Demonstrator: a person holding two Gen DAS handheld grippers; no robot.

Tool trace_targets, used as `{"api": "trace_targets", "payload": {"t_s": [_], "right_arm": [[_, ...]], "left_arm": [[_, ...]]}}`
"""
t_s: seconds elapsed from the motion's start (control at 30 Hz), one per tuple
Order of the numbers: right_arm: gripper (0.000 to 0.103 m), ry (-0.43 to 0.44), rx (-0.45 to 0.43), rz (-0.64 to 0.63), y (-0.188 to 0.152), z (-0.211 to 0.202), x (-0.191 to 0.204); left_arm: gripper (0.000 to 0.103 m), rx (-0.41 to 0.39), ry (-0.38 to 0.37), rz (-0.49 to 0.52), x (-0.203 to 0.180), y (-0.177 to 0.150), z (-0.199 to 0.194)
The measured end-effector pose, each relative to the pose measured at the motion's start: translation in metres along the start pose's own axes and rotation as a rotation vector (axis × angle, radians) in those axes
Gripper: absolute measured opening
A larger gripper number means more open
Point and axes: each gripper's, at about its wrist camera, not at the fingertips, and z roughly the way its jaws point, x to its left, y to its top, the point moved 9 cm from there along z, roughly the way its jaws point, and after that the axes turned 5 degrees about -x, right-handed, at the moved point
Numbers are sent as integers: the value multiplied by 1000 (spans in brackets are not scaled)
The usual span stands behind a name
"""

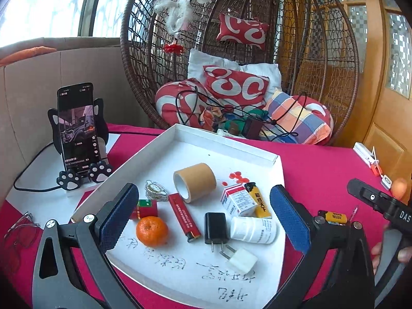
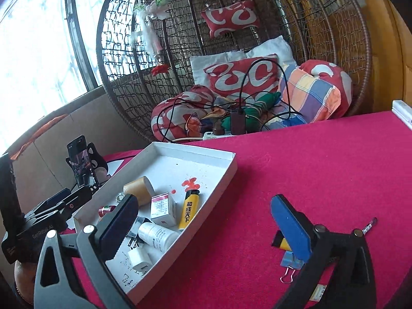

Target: Organize rigid objects

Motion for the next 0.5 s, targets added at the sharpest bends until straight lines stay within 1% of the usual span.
{"api": "trace_targets", "payload": {"t_s": [0.1,0.17,0.3,0.37,0.43,0.5], "right_arm": [[103,-51,2,67,-10,-16,-37],[103,-81,5,122,-19,-30,-65],[103,-143,-11,236,-38,-59,-117],[103,-162,-27,297,-46,-69,-138],[103,-179,-36,354,-55,-76,-155],[103,-173,-43,410,-60,-82,-164]], "left_arm": [[103,-31,-44,8,-15,-16,-23],[103,-55,-57,1,-17,-26,-38],[103,-90,-9,10,-7,-38,-57],[103,-85,18,-7,2,-42,-58],[103,-82,36,-31,9,-45,-57],[103,-94,56,-36,14,-47,-58]]}}
